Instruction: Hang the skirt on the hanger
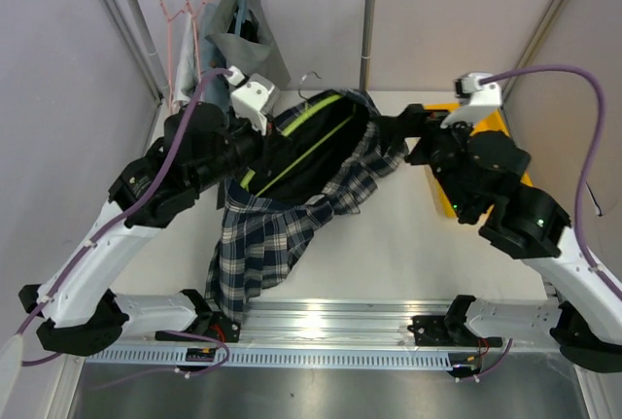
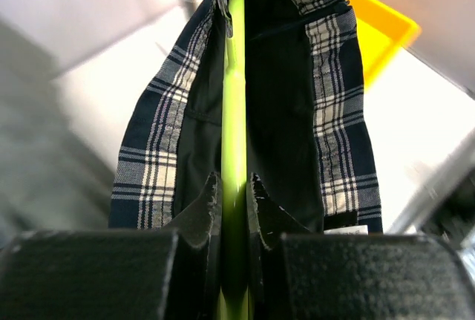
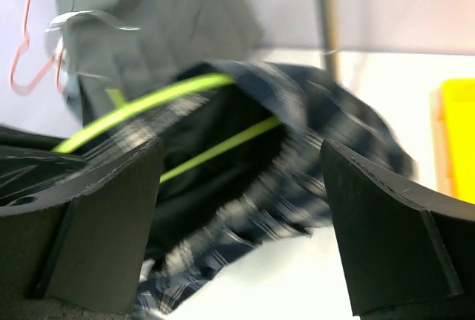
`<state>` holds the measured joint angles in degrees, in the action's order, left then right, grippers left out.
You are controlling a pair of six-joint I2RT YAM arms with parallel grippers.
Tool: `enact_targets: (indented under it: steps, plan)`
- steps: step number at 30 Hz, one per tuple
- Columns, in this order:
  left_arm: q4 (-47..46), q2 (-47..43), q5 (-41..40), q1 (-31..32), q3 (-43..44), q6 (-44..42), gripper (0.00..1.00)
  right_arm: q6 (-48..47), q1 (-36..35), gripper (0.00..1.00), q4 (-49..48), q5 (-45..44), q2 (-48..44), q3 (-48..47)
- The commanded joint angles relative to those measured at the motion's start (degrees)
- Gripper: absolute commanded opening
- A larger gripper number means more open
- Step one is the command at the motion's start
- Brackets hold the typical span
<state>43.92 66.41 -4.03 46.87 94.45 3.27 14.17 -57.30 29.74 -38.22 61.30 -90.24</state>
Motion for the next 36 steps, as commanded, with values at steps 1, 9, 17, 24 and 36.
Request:
enact_targets:
  steps: [1,9,17,24,36]
  plan:
    - [-6.0,-0.7,-12.3,0.1,6.8,1.6,0.0,1.7,1.9,0.91,0.7,-4.4,-3.1,-1.3]
    - [-3.6,6.6,-20.4,-0.1,17.2,0.4,0.0,2.5,3.2,0.91,3.3,-4.7,-4.6,-1.8]
    - [-5.2,15.0,-20.3,-4.0,27.8,-1.0,0.0,2.6,3.7,0.91,4.7,-4.6,-5.3,-2.1]
    - [-10.4,20.2,-14.6,-8.5,30.9,0.2,0.0,2.9,3.9,0.91,5.8,-4.7,-5.9,-1.8]
    - [-17.6,28.0,-13.6,-11.8,38.0,2.4,0.0,2.0,4.2,0.91,4.5,-4.0,-7.0,-0.1]
